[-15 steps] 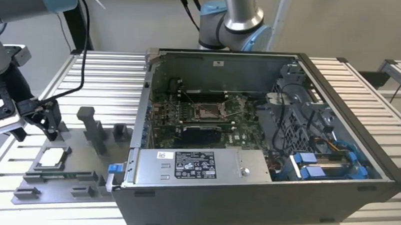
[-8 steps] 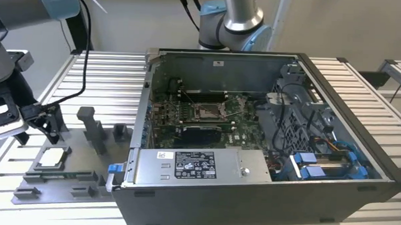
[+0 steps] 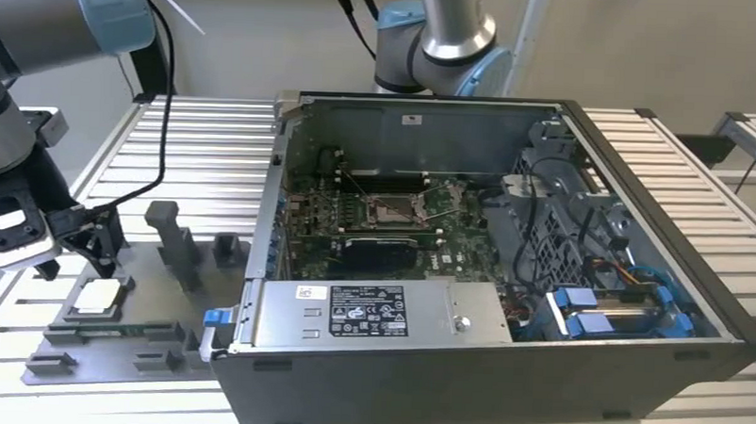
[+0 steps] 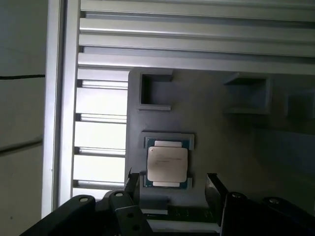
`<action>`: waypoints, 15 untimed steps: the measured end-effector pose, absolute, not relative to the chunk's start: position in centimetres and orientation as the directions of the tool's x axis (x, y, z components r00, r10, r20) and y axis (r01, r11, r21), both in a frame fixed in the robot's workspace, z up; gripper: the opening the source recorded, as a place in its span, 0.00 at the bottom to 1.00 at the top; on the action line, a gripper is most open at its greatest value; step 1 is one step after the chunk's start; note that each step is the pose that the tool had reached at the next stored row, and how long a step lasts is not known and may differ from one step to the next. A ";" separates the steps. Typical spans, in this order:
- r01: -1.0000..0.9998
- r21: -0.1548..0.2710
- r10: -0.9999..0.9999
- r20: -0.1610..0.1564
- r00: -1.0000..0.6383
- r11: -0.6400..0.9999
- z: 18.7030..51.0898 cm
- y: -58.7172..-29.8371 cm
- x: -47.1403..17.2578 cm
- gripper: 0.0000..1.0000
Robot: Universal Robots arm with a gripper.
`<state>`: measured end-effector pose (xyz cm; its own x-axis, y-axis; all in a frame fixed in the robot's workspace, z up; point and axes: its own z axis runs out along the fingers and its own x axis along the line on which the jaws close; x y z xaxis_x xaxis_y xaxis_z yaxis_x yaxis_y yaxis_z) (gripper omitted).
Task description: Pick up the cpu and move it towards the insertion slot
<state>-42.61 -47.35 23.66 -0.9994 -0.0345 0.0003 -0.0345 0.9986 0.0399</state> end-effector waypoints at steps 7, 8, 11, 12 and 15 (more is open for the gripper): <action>-0.047 0.040 -0.047 0.000 -0.999 0.998 22.4 -47.4 -42.8 1.00; -0.048 0.040 -0.048 -0.001 -0.999 0.998 22.2 -47.3 -42.9 1.00; -0.055 0.040 -0.055 -0.002 -0.998 0.998 21.7 -47.3 -42.9 1.00; -0.057 0.040 -0.057 -0.003 -0.998 0.998 21.5 -47.3 -42.9 1.00; -0.059 0.040 -0.059 -0.004 -0.998 0.997 20.9 -47.3 -42.9 1.00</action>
<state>-42.91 -47.28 20.92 -0.9983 -0.0589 -0.0043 -0.0590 0.9975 0.0396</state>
